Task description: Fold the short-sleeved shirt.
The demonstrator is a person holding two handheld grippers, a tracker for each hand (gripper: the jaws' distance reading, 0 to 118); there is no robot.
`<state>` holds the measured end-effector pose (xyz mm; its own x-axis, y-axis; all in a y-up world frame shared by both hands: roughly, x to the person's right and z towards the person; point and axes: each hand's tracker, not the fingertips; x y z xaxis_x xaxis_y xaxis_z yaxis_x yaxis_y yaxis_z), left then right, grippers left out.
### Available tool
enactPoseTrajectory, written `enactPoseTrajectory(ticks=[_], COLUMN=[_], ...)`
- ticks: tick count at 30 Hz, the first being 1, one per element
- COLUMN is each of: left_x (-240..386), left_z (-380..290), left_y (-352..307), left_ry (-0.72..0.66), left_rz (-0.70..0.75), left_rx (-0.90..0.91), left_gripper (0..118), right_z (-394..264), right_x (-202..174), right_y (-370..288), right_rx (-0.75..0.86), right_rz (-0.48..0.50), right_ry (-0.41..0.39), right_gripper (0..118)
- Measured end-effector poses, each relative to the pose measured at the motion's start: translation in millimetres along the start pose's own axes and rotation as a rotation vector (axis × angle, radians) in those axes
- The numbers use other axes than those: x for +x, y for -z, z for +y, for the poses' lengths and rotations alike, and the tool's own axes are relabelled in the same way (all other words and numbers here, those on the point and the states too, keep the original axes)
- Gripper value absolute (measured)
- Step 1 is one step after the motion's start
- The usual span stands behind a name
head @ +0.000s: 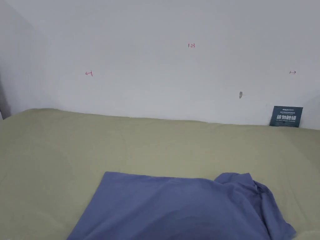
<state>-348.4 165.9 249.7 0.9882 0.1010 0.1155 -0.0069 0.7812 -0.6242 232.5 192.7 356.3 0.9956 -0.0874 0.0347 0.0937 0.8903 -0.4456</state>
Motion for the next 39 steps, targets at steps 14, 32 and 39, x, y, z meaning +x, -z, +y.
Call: enactPoseTrajectory(ticks=[14, 32, 39], left_x=[-14.9, 61.8, 18.6], left_z=[-71.3, -104.0, -90.6], left_y=[-7.1, -82.2, -19.1], left_ry=[-0.143, -0.013, -0.088], left_rz=[0.069, 0.163, 0.116], left_rx=[-0.041, 0.167, 0.020], left_gripper=[90, 6, 96], right_z=[-58.6, -74.8, -75.8], right_x=[26.5, -84.2, -79.5], right_y=[-17.9, -69.6, -68.2], right_rx=[-0.101, 0.064, 0.024], right_rz=[-0.083, -0.114, -0.099], right_ry=[0.134, -0.033, -0.010], right_gripper=[92, 0, 0])
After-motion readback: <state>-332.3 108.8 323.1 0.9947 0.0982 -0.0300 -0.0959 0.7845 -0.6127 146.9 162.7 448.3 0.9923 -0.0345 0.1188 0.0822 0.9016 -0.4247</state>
